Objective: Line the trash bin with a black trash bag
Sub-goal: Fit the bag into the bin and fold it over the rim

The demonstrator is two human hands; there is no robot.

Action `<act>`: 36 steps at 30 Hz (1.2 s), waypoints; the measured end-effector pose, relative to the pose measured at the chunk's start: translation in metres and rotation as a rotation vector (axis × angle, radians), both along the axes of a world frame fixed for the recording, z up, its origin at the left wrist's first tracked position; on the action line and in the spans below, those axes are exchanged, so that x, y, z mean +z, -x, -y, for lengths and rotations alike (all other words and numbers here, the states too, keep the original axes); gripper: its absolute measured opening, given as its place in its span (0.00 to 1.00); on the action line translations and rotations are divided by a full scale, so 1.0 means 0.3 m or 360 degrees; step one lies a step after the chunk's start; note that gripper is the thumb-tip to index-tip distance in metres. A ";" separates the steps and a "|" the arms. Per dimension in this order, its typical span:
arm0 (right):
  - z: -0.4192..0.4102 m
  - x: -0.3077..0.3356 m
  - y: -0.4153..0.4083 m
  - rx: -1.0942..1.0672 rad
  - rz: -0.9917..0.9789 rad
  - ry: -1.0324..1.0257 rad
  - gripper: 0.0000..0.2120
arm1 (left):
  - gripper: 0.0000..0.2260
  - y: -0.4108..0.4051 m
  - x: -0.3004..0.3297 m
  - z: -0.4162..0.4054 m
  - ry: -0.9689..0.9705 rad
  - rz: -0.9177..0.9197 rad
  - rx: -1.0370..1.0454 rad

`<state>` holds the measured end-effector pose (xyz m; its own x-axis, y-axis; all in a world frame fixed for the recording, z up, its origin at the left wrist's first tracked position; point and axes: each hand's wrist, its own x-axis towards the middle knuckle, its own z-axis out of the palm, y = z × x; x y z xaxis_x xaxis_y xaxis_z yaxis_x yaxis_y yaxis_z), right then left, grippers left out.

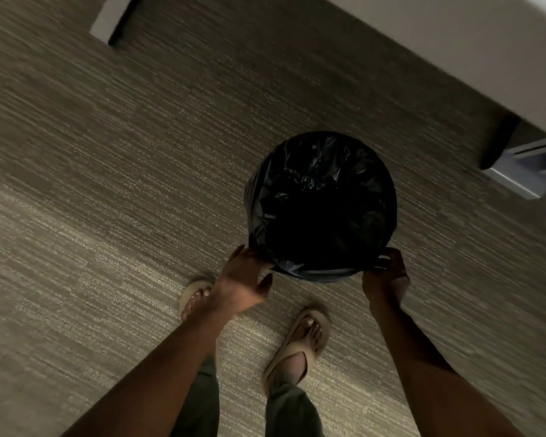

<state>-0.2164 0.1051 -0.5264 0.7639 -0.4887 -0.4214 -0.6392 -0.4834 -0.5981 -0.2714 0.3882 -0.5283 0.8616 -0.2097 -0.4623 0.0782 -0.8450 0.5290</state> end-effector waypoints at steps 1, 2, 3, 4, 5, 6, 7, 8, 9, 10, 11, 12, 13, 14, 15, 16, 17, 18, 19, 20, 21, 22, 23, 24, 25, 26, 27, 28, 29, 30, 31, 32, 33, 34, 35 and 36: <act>0.001 -0.007 -0.005 0.0021 -0.0022 0.0029 0.14 | 0.21 -0.001 -0.006 -0.004 -0.0072 -0.0040 -0.0132; 0.003 -0.012 -0.008 0.0031 -0.0047 0.0047 0.14 | 0.23 -0.001 -0.009 -0.009 -0.0141 -0.0069 -0.0278; 0.007 -0.017 -0.010 0.0042 -0.0061 0.0051 0.15 | 0.25 0.002 -0.009 -0.018 -0.0186 -0.0088 -0.0403; 0.013 -0.022 -0.012 0.0051 -0.0067 0.0044 0.15 | 0.27 0.004 -0.007 -0.029 -0.0196 -0.0084 -0.0493; 0.021 -0.027 -0.013 0.0045 -0.0077 0.0032 0.15 | 0.27 0.003 -0.007 -0.042 -0.0166 -0.0037 -0.0531; 0.029 -0.030 -0.017 0.0012 -0.0086 0.0016 0.14 | 0.26 0.003 -0.003 -0.051 -0.0082 0.0049 -0.0476; 0.037 -0.031 -0.022 -0.0056 -0.0093 -0.0055 0.12 | 0.21 -0.002 0.009 -0.048 0.0055 0.0157 -0.0266; 0.040 -0.026 -0.027 -0.0173 -0.0090 -0.0208 0.10 | 0.15 -0.008 0.029 -0.039 0.0223 0.0227 0.0138; 0.041 -0.018 -0.034 -0.0344 -0.0077 -0.0398 0.08 | 0.11 -0.017 0.048 -0.028 0.0406 0.0181 0.0717; 0.044 -0.005 -0.044 -0.0528 -0.0070 -0.0576 0.08 | 0.12 -0.037 0.068 -0.017 0.0581 0.0050 0.1340; 0.049 0.008 -0.054 -0.0648 -0.0069 -0.0684 0.10 | 0.13 -0.060 0.089 -0.014 0.0714 -0.0082 0.1863; 0.053 0.018 -0.065 -0.0656 -0.0091 -0.0704 0.12 | 0.12 -0.085 0.094 -0.021 0.0809 -0.0186 0.2215; 0.056 0.030 -0.075 -0.0613 -0.0102 -0.0721 0.14 | 0.11 -0.111 0.090 -0.035 0.0931 -0.0320 0.2393; 0.053 0.044 -0.083 -0.0551 -0.0097 -0.0749 0.15 | 0.10 -0.137 0.086 -0.048 0.1118 -0.0483 0.2442; 0.044 0.058 -0.089 -0.0497 -0.0088 -0.0799 0.16 | 0.11 -0.161 0.088 -0.059 0.1341 -0.0647 0.2420; 0.034 0.070 -0.096 -0.0450 -0.0092 -0.0847 0.17 | 0.13 -0.186 0.094 -0.062 0.1517 -0.0768 0.2367; 0.028 0.077 -0.102 -0.0419 -0.0113 -0.0880 0.18 | 0.16 -0.210 0.094 -0.057 0.1590 -0.0820 0.2284; 0.020 0.079 -0.104 -0.0386 -0.0153 -0.0883 0.20 | 0.18 -0.229 0.093 -0.050 0.1597 -0.0826 0.2186; 0.013 0.080 -0.109 -0.0363 -0.0209 -0.0860 0.23 | 0.18 -0.249 0.090 -0.044 0.1545 -0.0808 0.2095; 0.007 0.081 -0.113 -0.0324 -0.0253 -0.0772 0.25 | 0.18 -0.270 0.092 -0.038 0.1484 -0.0784 0.2042; 0.001 0.085 -0.116 -0.0266 -0.0243 -0.0613 0.25 | 0.19 -0.290 0.096 -0.034 0.1392 -0.0746 0.2019; -0.004 0.090 -0.121 -0.0176 -0.0171 -0.0378 0.25 | 0.19 -0.303 0.095 -0.031 0.1240 -0.0650 0.2026; -0.008 0.100 -0.127 -0.0045 -0.0063 -0.0101 0.25 | 0.19 -0.309 0.088 -0.032 0.1000 -0.0465 0.2039; -0.016 0.113 -0.135 0.0154 0.0076 0.0152 0.25 | 0.20 -0.310 0.082 -0.033 0.0686 -0.0196 0.2026; -0.026 0.126 -0.146 0.0408 0.0251 0.0337 0.24 | 0.19 -0.306 0.085 -0.032 0.0381 0.0087 0.1906; -0.041 0.134 -0.166 0.0672 0.0418 0.0453 0.21 | 0.18 -0.301 0.095 -0.027 0.0217 0.0350 0.1681; -0.060 0.133 -0.192 0.0906 0.0523 0.0463 0.18 | 0.15 -0.298 0.113 -0.018 0.0156 0.0567 0.1388; -0.089 0.136 -0.224 0.1099 0.0510 0.0362 0.14 | 0.13 -0.296 0.128 -0.007 0.0133 0.0730 0.1073; -0.125 0.136 -0.262 0.1239 0.0391 0.0190 0.12 | 0.13 -0.291 0.136 0.007 0.0119 0.0833 0.0777; -0.161 0.135 -0.300 0.1366 0.0212 0.0037 0.12 | 0.12 -0.281 0.139 0.021 0.0120 0.0887 0.0521; -0.195 0.129 -0.341 0.1492 0.0037 -0.0042 0.13 | 0.12 -0.271 0.143 0.038 0.0146 0.0889 0.0317; -0.224 0.118 -0.384 0.1619 -0.0083 -0.0032 0.15 | 0.13 -0.260 0.146 0.053 0.0174 0.0858 0.0149; -0.246 0.102 -0.430 0.1718 -0.0144 0.0015 0.16 | 0.14 -0.251 0.146 0.064 0.0190 0.0794 0.0013; -0.263 0.087 -0.475 0.1779 -0.0182 0.0080 0.18 | 0.15 -0.246 0.143 0.070 0.0183 0.0715 -0.0088; -0.275 0.075 -0.521 0.1784 -0.0223 0.0142 0.19 | 0.17 -0.245 0.139 0.069 0.0150 0.0641 -0.0144; -0.281 0.066 -0.565 0.1734 -0.0279 0.0175 0.22 | 0.19 -0.247 0.135 0.062 0.0100 0.0571 -0.0160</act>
<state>-0.0469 0.1895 -0.5065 0.7416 0.3668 -0.5616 0.0884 -0.8834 -0.4602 -0.1972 0.3696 -0.4878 0.9400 -0.3200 -0.1187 -0.2032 -0.8042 0.5586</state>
